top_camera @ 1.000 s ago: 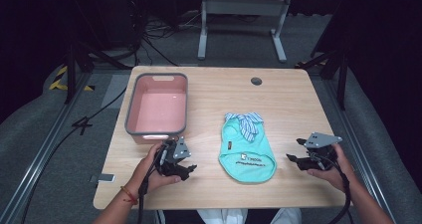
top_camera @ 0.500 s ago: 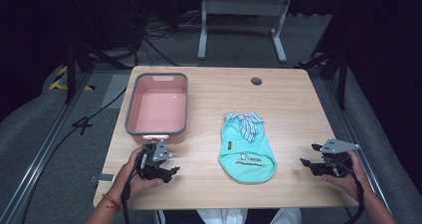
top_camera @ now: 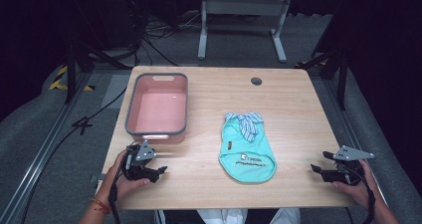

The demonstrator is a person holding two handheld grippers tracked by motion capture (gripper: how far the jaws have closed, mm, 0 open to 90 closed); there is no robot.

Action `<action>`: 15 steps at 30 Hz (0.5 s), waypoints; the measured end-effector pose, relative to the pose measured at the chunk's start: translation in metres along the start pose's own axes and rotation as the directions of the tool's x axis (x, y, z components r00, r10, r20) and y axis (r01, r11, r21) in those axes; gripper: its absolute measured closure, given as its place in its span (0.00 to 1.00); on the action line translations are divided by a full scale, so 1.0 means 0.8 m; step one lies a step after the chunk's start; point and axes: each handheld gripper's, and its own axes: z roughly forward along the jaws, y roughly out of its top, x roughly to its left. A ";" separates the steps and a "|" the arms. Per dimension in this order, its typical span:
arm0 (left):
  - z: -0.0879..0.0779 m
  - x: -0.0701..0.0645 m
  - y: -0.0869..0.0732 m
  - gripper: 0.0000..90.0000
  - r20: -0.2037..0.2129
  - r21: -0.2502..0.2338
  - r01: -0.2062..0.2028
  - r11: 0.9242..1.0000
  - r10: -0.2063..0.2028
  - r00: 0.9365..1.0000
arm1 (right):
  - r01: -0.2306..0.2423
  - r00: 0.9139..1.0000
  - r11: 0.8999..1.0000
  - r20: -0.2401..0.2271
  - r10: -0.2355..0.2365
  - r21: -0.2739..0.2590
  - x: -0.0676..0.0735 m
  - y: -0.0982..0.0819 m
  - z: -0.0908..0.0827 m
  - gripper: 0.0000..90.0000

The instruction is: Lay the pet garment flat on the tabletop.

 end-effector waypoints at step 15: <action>0.000 0.023 -0.026 0.19 0.019 -0.021 0.098 0.995 -0.098 0.995 | -0.138 0.990 0.990 0.005 0.138 -0.032 -0.020 -0.034 -0.007 0.30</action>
